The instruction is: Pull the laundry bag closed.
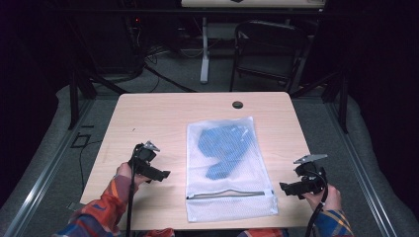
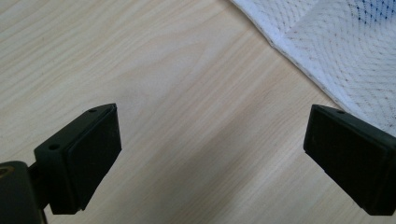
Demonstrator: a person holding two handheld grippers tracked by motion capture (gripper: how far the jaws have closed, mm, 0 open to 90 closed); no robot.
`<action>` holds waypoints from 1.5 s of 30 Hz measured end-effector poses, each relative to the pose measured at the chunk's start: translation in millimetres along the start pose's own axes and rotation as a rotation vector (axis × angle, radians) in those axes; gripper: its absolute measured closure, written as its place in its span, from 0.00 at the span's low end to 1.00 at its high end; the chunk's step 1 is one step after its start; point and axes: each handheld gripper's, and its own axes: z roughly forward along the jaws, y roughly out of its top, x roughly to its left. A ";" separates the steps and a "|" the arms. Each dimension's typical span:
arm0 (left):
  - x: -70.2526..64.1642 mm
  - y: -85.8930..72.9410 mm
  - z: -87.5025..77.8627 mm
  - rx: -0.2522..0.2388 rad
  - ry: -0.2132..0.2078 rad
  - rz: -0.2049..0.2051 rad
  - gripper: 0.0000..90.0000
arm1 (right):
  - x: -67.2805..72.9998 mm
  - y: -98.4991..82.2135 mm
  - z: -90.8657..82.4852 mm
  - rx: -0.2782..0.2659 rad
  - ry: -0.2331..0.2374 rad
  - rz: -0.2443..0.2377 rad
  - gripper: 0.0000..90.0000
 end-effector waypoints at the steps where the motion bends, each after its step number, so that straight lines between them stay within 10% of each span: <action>1: 0.0 0.0 0.0 0.000 0.000 0.000 0.05 | 0.0 0.0 0.0 0.000 0.000 0.000 0.02; 15: -11.4 6.2 -2.0 -0.022 -0.054 0.023 0.06 | 21.5 10.9 -5.3 -0.018 0.073 -0.034 0.03; 45: -52.4 30.7 22.8 0.001 -0.176 0.104 0.17 | 115.3 51.8 17.9 -0.003 0.286 -0.217 0.06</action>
